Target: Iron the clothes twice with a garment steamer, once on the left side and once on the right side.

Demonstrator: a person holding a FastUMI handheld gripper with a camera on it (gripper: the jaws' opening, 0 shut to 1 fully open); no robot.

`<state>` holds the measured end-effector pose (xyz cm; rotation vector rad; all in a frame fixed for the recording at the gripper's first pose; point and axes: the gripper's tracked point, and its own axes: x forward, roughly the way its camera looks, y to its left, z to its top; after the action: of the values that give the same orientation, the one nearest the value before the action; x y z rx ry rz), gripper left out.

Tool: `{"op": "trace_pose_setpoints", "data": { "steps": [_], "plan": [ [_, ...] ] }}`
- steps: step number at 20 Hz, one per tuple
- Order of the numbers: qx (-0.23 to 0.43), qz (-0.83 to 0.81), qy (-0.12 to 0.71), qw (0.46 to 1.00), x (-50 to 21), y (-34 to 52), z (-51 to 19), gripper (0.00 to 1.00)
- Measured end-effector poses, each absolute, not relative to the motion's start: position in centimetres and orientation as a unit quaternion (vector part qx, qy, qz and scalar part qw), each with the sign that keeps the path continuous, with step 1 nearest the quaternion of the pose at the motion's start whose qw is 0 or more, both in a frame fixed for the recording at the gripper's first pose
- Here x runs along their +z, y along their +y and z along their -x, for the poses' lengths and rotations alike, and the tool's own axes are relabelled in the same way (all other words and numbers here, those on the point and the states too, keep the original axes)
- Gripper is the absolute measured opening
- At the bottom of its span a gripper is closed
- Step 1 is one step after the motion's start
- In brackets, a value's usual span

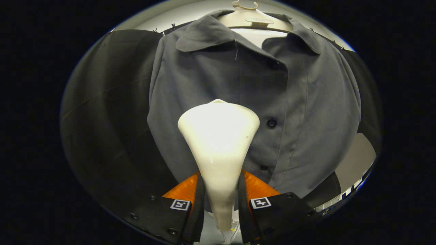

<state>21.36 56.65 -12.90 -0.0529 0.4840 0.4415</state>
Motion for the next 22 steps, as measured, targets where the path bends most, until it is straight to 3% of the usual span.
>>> {"op": "trace_pose_setpoints", "data": {
  "steps": [10,22],
  "plan": [
    [0.217,0.039,0.282,0.934,-18.5,54.9,-21.2,0.51],
    [0.226,0.061,0.336,0.912,-31.3,52.3,-19.8,0.5]
  ]
}}
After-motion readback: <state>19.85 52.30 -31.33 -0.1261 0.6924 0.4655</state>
